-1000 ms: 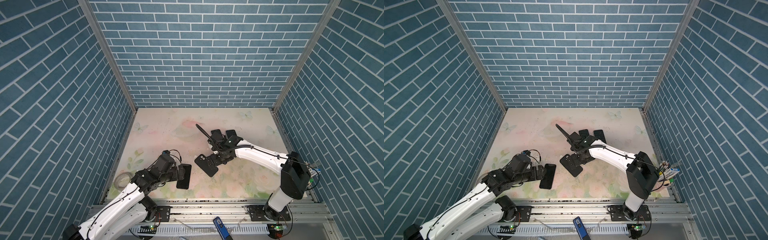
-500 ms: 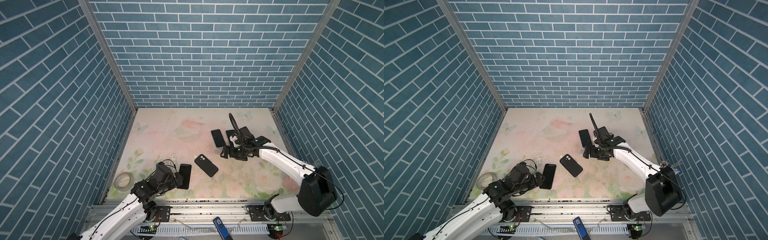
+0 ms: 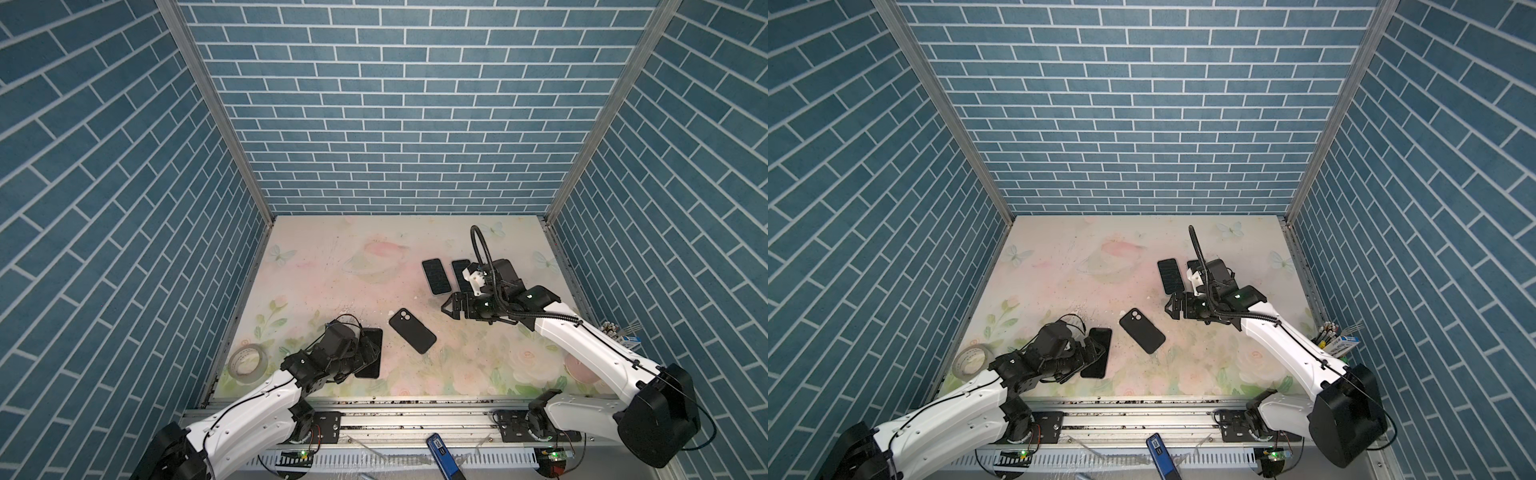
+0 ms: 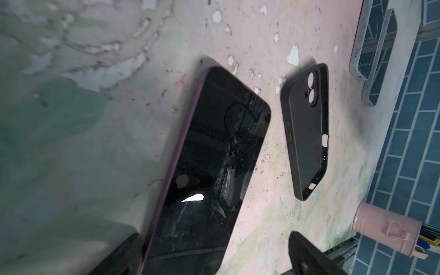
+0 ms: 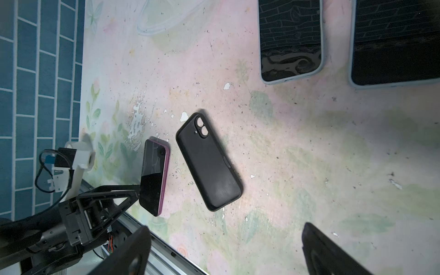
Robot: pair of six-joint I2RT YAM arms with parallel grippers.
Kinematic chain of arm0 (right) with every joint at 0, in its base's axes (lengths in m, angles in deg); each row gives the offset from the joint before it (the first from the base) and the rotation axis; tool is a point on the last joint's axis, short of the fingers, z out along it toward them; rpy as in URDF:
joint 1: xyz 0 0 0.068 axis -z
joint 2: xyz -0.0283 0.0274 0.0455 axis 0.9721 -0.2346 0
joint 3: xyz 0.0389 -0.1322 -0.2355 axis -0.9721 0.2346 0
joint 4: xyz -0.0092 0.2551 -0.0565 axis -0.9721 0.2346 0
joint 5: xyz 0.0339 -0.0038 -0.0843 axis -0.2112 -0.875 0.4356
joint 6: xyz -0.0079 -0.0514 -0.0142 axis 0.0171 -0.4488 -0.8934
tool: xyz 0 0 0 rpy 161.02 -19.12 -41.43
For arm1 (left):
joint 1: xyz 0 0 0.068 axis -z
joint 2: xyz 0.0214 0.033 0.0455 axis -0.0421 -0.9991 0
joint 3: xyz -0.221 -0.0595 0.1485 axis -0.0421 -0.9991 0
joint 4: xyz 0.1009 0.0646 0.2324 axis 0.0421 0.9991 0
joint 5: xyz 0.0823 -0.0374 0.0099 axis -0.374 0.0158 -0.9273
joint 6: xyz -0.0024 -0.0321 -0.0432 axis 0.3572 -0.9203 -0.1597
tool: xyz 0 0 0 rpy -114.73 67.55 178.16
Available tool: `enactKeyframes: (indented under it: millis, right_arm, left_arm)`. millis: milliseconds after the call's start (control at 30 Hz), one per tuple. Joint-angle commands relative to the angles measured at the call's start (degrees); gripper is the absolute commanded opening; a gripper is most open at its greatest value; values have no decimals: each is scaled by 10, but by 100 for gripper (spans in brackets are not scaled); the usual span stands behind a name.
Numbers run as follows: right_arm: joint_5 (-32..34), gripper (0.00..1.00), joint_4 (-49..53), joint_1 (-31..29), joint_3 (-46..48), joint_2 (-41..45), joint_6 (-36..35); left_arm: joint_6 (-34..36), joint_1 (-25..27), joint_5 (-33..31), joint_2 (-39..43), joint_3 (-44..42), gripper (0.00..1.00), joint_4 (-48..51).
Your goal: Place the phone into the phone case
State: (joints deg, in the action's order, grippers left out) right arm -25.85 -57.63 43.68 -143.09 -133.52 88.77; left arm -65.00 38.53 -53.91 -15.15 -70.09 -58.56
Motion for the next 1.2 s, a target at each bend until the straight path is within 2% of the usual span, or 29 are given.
enactKeyframes:
  millis: [0,133,233,333,400,533,667,767,833,967,1033,1100,1167]
  right_arm:
    - [-6,98,-1,-4,8,-6,-11]
    - [5,94,-5,-14,20,-5,5]
    - [25,93,1,-47,11,-11,9]
    - [47,93,4,-99,-6,-33,18]
    - [54,93,-1,-138,-17,-58,31]
    - [59,93,-19,-199,-42,-119,52]
    - [87,91,15,-258,-122,-206,47]
    - [106,88,44,-288,-186,-279,64]
    - [121,89,65,-305,-226,-323,70]
    - [169,91,118,-337,-313,-398,67]
    - [167,94,120,-351,-337,-423,76]
    - [162,99,116,-362,-352,-445,91]
    - [155,99,107,-373,-360,-462,106]
  left_arm:
    - [-21,51,1,-46,20,96,12]
    - [-35,102,-23,-79,64,95,-3]
    - [-34,104,-26,-66,79,94,3]
    - [-17,86,-31,-12,89,95,50]
    - [19,52,-12,30,109,95,117]
    - [136,-12,24,84,178,97,258]
    - [245,-24,25,72,312,100,349]
    - [325,-24,-19,42,421,100,433]
    - [370,-24,-63,36,462,100,477]
    - [445,-24,-132,70,461,100,492]
    - [435,-24,-160,103,441,100,484]
    - [440,-24,-150,150,416,100,442]
    - [430,-24,-140,207,374,100,391]
